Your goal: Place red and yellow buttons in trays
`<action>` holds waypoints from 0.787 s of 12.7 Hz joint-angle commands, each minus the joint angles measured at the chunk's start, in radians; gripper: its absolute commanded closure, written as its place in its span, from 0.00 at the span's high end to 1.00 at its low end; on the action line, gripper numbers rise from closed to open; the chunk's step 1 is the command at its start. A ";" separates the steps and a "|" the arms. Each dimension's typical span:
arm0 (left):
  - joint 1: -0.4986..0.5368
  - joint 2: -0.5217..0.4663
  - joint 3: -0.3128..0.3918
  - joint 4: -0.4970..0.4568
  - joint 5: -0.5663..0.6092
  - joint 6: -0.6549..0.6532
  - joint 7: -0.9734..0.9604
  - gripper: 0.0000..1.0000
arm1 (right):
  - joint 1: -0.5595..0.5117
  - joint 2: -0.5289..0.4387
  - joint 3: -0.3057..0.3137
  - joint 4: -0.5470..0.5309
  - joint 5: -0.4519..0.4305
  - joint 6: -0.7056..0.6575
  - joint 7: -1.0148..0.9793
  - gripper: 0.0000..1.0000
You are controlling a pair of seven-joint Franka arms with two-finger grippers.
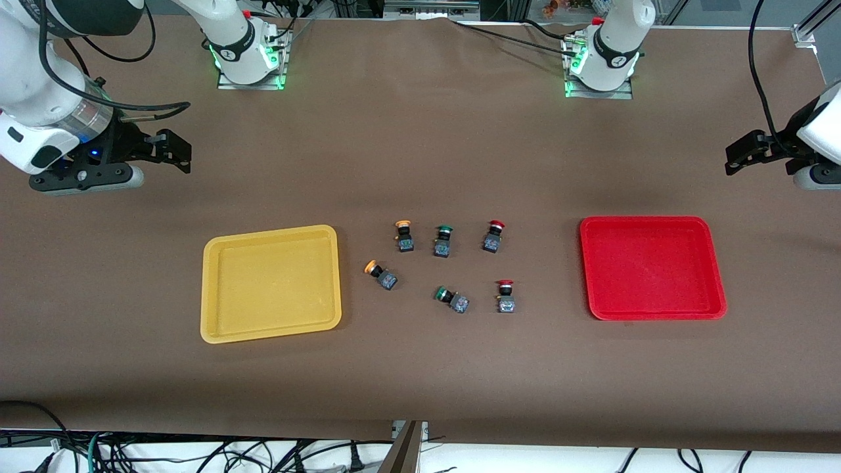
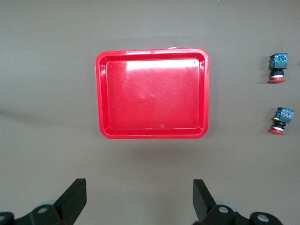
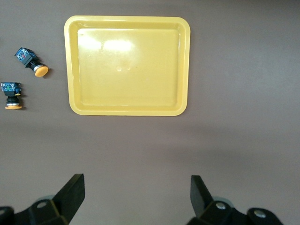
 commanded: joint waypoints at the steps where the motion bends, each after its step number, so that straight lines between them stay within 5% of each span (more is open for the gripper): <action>1: -0.029 -0.006 0.015 -0.023 0.017 0.142 0.005 1.00 | -0.017 -0.005 0.016 0.013 -0.009 -0.015 -0.028 1.00; 10: -0.064 0.082 -0.005 0.012 -0.070 0.044 -0.013 1.00 | -0.017 0.020 0.015 0.017 -0.012 -0.013 -0.136 1.00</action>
